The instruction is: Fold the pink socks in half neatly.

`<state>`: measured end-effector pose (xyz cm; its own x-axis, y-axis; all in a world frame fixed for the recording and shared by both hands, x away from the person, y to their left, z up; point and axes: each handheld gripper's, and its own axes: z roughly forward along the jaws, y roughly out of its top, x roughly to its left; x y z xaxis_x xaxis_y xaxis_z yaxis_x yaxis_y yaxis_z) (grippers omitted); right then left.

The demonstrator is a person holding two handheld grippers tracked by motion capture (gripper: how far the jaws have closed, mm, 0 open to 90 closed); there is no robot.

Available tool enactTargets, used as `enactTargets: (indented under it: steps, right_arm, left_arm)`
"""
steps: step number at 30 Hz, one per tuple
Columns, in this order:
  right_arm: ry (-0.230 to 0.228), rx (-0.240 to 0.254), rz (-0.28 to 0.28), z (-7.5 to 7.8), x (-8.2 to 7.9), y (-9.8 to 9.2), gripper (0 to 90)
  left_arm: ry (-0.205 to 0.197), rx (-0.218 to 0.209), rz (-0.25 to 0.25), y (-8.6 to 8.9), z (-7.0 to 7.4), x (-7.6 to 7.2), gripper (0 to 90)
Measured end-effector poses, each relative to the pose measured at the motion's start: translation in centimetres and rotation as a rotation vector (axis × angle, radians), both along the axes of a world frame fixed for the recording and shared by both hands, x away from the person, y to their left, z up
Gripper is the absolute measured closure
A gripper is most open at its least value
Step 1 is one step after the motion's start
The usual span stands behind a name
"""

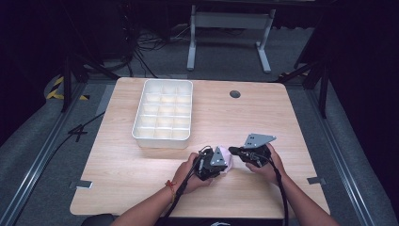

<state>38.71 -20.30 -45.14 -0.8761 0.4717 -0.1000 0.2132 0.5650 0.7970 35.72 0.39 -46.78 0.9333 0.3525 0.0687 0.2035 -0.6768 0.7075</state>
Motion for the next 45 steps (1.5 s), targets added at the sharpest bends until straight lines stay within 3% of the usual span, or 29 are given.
enactTargets:
  steps: [6,14,23,24,26,28,29,31,34,36,38,40,42,45]
  right_arm:
    - [0.039,-0.054,0.020,-1.4,0.0,1.0,89.7]
    - [0.044,-0.053,0.021,-1.7,0.2,1.1,89.8]
    - [0.045,-0.058,0.029,-1.7,0.2,1.2,89.9]
    - [0.043,-0.059,0.029,-1.7,0.2,1.2,89.9]
    - [0.041,-0.062,0.026,-1.7,0.2,1.2,89.9]
    - [0.043,-0.062,0.025,-1.7,0.2,1.2,89.9]
    - [0.044,-0.061,0.029,-1.7,0.2,1.3,89.9]
    - [0.045,-0.060,0.032,-1.7,0.2,1.3,89.9]
    - [0.043,-0.063,0.029,-1.7,0.2,1.3,90.0]
    - [0.046,-0.062,0.031,-1.7,0.2,1.2,90.0]
    - [0.046,-0.062,0.032,-1.7,0.2,1.2,90.0]
    - [0.050,-0.061,0.032,-1.7,0.2,1.3,90.0]
    - [0.049,-0.061,0.032,-1.7,0.2,1.3,90.0]
    - [0.051,-0.061,0.034,-1.7,0.2,1.3,90.0]
  left_arm:
    - [0.000,0.007,0.000,0.0,0.1,-0.1,84.0]
    - [0.009,0.036,-0.020,-0.2,0.4,-0.5,86.3]
    - [0.017,0.041,-0.034,-0.6,0.4,-1.1,86.6]
    - [0.019,0.041,-0.038,-0.6,0.5,-1.2,86.6]
    - [0.068,0.045,-0.074,-0.7,0.3,-1.4,88.7]
    - [0.033,0.095,-0.094,-1.0,0.1,-2.1,88.5]
    - [0.040,0.090,-0.101,-0.9,0.2,-2.2,88.5]
    - [0.041,0.041,-0.082,-0.5,1.0,-2.2,88.1]
    - [0.035,0.003,-0.047,0.6,2.1,-1.6,87.5]
    - [0.026,0.001,-0.014,1.4,2.3,-1.0,86.7]
    - [0.041,-0.014,0.015,1.8,2.2,-0.3,85.3]
    - [0.060,-0.018,0.041,2.0,1.7,0.4,83.8]
    - [0.076,-0.006,0.032,1.8,1.1,0.7,83.5]
    - [0.059,0.029,0.017,1.3,0.6,0.5,83.2]
